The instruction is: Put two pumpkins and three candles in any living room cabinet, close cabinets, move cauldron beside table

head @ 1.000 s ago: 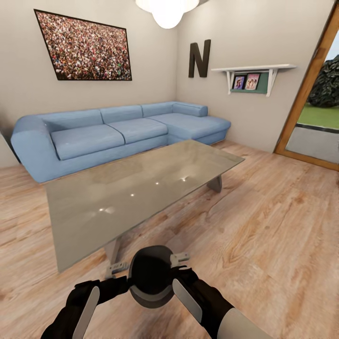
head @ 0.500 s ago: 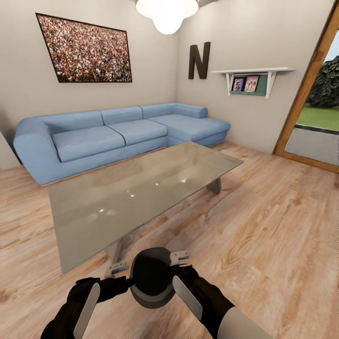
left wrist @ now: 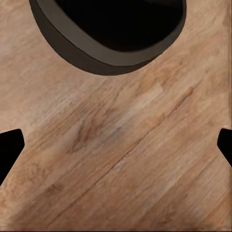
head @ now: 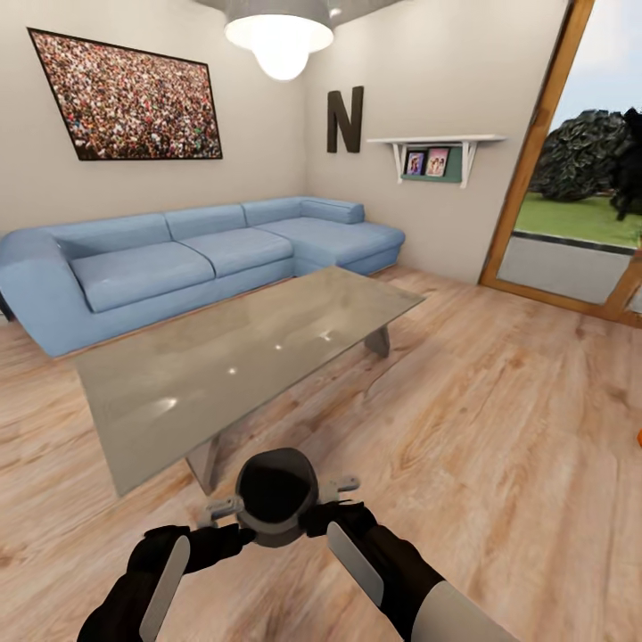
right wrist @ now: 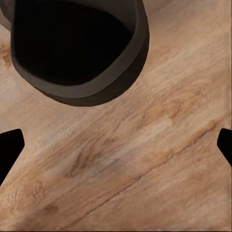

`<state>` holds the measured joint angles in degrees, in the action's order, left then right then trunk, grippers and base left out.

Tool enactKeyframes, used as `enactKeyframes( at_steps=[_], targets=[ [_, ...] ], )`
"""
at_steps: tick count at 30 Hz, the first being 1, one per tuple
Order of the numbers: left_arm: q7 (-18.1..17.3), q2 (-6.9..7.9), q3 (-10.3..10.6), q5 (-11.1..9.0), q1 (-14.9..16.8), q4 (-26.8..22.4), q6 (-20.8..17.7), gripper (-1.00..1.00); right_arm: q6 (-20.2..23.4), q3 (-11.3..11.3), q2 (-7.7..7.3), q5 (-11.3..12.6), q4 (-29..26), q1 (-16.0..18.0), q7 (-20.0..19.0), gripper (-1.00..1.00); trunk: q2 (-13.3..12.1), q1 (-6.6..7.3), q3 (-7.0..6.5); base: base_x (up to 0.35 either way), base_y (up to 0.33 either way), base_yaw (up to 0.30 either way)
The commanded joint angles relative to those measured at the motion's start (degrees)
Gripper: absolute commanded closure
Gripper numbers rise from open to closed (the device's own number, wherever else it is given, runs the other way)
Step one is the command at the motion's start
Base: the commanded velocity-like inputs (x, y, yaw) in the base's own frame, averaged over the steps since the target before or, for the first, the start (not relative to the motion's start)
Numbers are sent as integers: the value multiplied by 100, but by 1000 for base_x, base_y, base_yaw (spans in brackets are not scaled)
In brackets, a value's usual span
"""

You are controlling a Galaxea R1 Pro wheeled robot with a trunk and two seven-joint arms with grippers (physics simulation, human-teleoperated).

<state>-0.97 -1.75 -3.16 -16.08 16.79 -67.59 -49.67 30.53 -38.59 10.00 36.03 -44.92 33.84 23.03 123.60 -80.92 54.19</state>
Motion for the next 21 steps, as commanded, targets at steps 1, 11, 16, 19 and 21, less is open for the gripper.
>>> enactKeyframes(
  at_steps=[1,11,16,19,21],
  targets=[
    [0,0,0,2,0,0,-6,-100,-1,0,0,1,0,0,0,-100,-42,23,-18,-327,0,-276],
    [0,-1,0,-1,0,0,-17,-100,-3,0,0,1,1,0,-8,-100,-443,242,-198,-313,0,-279],
    [0,5,0,-1,0,0,-19,-100,-6,0,0,1,1,0,-9,-100,-643,352,-288,-94,0,-280],
    [-6,3,-2,-1,0,-20,-19,-100,-10,0,0,1,1,0,-9,-100,-723,396,-325,-16,0,-280],
    [-7,1,-6,-1,0,-70,-21,-100,-13,0,0,1,1,0,-9,-100,-723,396,-328,-5,0,-280]
  ],
)
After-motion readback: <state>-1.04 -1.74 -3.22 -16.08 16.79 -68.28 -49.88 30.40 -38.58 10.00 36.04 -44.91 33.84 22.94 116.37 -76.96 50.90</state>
